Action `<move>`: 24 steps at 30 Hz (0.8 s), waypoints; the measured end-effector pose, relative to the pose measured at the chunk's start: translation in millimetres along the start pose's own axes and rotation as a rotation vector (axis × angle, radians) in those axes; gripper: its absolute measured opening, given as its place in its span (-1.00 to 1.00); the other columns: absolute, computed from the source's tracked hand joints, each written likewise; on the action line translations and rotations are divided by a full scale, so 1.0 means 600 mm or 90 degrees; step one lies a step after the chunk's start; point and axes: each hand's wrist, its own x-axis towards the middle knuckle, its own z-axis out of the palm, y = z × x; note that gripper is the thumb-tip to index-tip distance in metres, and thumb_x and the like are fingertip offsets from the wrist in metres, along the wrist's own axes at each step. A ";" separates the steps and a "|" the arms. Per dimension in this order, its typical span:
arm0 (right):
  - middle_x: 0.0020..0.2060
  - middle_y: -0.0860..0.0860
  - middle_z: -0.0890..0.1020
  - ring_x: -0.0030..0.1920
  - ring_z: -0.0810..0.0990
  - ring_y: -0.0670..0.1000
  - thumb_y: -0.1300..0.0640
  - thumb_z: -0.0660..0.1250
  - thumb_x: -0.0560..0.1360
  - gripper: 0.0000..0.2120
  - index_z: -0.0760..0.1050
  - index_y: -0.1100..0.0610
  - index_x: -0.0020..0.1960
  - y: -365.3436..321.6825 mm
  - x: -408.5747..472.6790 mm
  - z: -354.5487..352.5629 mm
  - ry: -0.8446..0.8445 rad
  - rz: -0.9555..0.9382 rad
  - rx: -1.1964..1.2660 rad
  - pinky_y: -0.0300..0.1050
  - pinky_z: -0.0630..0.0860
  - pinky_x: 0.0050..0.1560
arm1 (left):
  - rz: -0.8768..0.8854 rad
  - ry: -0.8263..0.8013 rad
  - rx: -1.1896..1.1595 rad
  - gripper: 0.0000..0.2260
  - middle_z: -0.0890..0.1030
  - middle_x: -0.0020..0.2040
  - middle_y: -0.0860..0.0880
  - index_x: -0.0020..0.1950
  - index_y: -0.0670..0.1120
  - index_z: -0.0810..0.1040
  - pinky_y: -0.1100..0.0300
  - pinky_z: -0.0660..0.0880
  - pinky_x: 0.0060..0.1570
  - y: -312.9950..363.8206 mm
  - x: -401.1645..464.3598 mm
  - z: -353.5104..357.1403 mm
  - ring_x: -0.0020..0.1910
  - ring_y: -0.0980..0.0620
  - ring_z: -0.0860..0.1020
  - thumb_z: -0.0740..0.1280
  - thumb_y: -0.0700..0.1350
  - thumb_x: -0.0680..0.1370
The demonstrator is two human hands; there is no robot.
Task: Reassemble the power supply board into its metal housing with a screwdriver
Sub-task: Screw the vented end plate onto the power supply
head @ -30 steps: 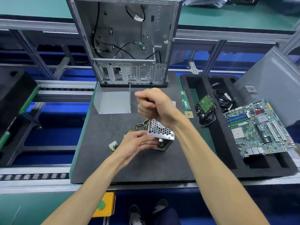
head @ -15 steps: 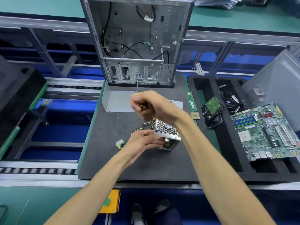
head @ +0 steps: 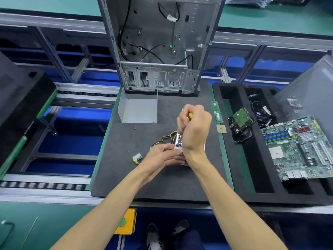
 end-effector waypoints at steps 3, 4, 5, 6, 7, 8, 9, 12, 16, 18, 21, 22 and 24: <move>-0.60 -0.12 0.25 -0.54 0.19 -0.07 0.20 0.05 0.46 -0.62 0.24 -0.01 -0.51 0.005 0.006 0.004 -0.062 -0.003 -0.048 -0.24 0.13 -0.45 | -0.005 -0.001 -0.017 -0.73 0.69 0.05 -0.28 0.16 -0.36 0.61 0.16 0.61 -0.01 0.000 -0.002 -0.004 0.01 -0.14 0.70 0.42 -0.21 0.55; -0.59 -0.12 0.29 -0.53 0.22 -0.07 0.18 0.06 0.49 -0.63 0.28 0.03 -0.49 0.002 0.016 -0.001 -0.127 0.015 -0.052 -0.24 0.17 -0.46 | -0.007 0.000 -0.020 -0.78 0.69 0.07 -0.29 0.16 -0.33 0.62 0.15 0.61 0.00 0.000 -0.003 -0.005 0.05 -0.18 0.69 0.40 -0.23 0.57; -0.58 -0.10 0.33 -0.53 0.27 -0.05 0.16 0.08 0.51 -0.64 0.34 0.07 -0.46 -0.004 0.029 -0.007 -0.203 0.042 -0.042 -0.23 0.22 -0.46 | -0.009 0.002 -0.018 -0.81 0.68 0.08 -0.30 0.15 -0.31 0.62 0.13 0.61 0.01 0.000 -0.003 -0.004 0.07 -0.21 0.68 0.38 -0.25 0.58; -0.57 -0.07 0.38 -0.52 0.32 -0.03 0.13 0.09 0.55 -0.63 0.39 0.10 -0.42 -0.011 0.042 -0.014 -0.282 0.081 -0.019 -0.21 0.28 -0.45 | -0.011 0.005 -0.013 -0.84 0.68 0.08 -0.31 0.13 -0.30 0.62 0.12 0.62 0.02 0.001 -0.002 -0.003 0.09 -0.23 0.68 0.37 -0.26 0.58; -0.57 -0.04 0.39 -0.52 0.36 0.00 0.10 0.11 0.58 -0.61 0.42 0.11 -0.41 -0.020 0.054 -0.021 -0.358 0.128 0.003 -0.19 0.33 -0.43 | -0.012 0.007 -0.007 -0.87 0.68 0.08 -0.31 0.10 -0.28 0.62 0.12 0.62 0.03 0.002 0.000 0.000 0.10 -0.24 0.67 0.37 -0.27 0.58; -0.58 -0.02 0.37 -0.53 0.34 0.01 0.08 0.13 0.60 -0.59 0.41 0.09 -0.41 -0.028 0.064 -0.026 -0.431 0.176 0.011 -0.17 0.32 -0.43 | -0.013 0.009 -0.003 -0.89 0.68 0.09 -0.31 0.08 -0.27 0.62 0.11 0.61 0.04 0.002 0.002 0.002 0.09 -0.23 0.67 0.37 -0.28 0.58; -0.59 -0.04 0.32 -0.54 0.27 0.00 0.06 0.15 0.61 -0.58 0.38 0.06 -0.43 -0.033 0.072 -0.030 -0.497 0.213 0.003 -0.14 0.24 -0.45 | -0.013 0.011 -0.002 -0.89 0.67 0.09 -0.33 0.07 -0.28 0.62 0.11 0.61 0.05 0.002 0.003 0.005 0.09 -0.23 0.67 0.36 -0.29 0.58; -0.57 -0.10 0.17 -0.52 0.09 -0.04 0.04 0.18 0.59 -0.54 0.25 -0.02 -0.48 -0.034 0.077 -0.034 -0.564 0.245 -0.039 -0.04 -0.04 -0.41 | -0.016 0.008 0.001 -0.85 0.66 0.10 -0.35 0.12 -0.33 0.61 0.09 0.61 0.05 0.003 0.006 0.007 0.08 -0.24 0.66 0.35 -0.30 0.58; -0.59 -0.10 0.13 -0.57 0.08 -0.07 0.12 0.14 0.54 -0.55 0.17 -0.01 -0.51 -0.019 0.051 -0.020 -0.317 0.177 0.029 -0.26 0.02 -0.47 | -0.013 -0.003 0.000 -0.77 0.67 0.11 -0.32 0.20 -0.37 0.58 0.11 0.60 0.06 -0.003 0.005 -0.003 0.10 -0.23 0.67 0.34 -0.28 0.60; -0.60 -0.11 0.16 -0.59 0.12 -0.07 0.13 0.12 0.56 -0.53 0.19 -0.03 -0.52 -0.007 0.030 -0.012 -0.149 0.096 0.053 -0.29 0.08 -0.47 | -0.006 -0.007 -0.004 -0.78 0.68 0.09 -0.31 0.19 -0.37 0.58 0.11 0.60 0.06 -0.006 0.004 -0.007 0.09 -0.21 0.67 0.35 -0.27 0.60; -0.60 -0.17 0.22 -0.55 0.16 -0.07 0.13 0.09 0.59 -0.48 0.22 -0.04 -0.56 0.006 -0.001 0.007 0.035 0.000 0.013 -0.20 0.13 -0.41 | -0.001 -0.011 0.003 -0.71 0.67 0.08 -0.32 0.16 -0.38 0.59 0.16 0.59 0.03 -0.005 0.002 -0.008 0.06 -0.14 0.68 0.42 -0.20 0.54; -0.60 -0.15 0.24 -0.53 0.17 -0.06 0.12 0.09 0.60 -0.48 0.22 -0.03 -0.55 0.010 -0.009 0.012 0.058 -0.021 -0.001 -0.16 0.14 -0.40 | -0.002 -0.010 0.007 -0.66 0.66 0.08 -0.33 0.15 -0.38 0.59 0.17 0.59 0.02 -0.004 0.001 -0.008 0.05 -0.13 0.68 0.44 -0.16 0.50; -0.56 -0.05 0.27 -0.48 0.20 -0.04 0.06 0.11 0.58 -0.55 0.23 0.03 -0.49 0.014 -0.017 0.015 0.030 -0.053 -0.033 -0.13 0.17 -0.39 | -0.002 -0.007 0.010 -0.70 0.69 0.02 -0.27 0.08 -0.30 0.64 0.18 0.59 0.00 -0.004 0.000 -0.007 0.01 -0.09 0.69 0.45 -0.14 0.45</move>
